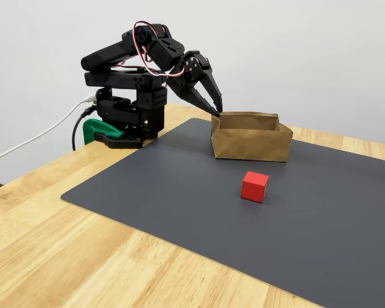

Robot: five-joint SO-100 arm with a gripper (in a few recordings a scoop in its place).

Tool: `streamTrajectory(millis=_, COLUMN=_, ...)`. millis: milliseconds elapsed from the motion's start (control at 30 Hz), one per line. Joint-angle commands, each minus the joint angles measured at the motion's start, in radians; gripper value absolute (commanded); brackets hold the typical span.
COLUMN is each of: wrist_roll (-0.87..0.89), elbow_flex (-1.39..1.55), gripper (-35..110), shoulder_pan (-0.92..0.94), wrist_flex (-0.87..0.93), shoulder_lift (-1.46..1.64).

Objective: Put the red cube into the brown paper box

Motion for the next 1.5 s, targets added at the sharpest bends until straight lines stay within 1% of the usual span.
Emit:
streamTrajectory(millis=0, wrist_roll=-0.011, elbow_flex=0.0, gripper=0, shoulder_pan=0.008, wrist_flex=0.006, shoulder_lift=-0.006)
streamTrajectory(millis=867, wrist_roll=-0.018, elbow_flex=0.0, gripper=0, shoulder_pan=0.003, wrist_flex=0.006, shoulder_lift=-0.006)
streamTrajectory(millis=1100, wrist_roll=0.018, elbow_flex=0.0, gripper=3, shoulder_pan=0.032, wrist_flex=0.006, shoulder_lift=-0.006)
streamTrajectory(millis=1267, wrist_roll=-0.003, elbow_flex=-0.014, gripper=4, shoulder_pan=0.057, wrist_flex=0.005, shoulder_lift=-0.011)
streamTrajectory(millis=1467, wrist_roll=0.0, elbow_flex=-0.12, gripper=6, shoulder_pan=0.103, wrist_flex=0.003, shoulder_lift=-0.109)
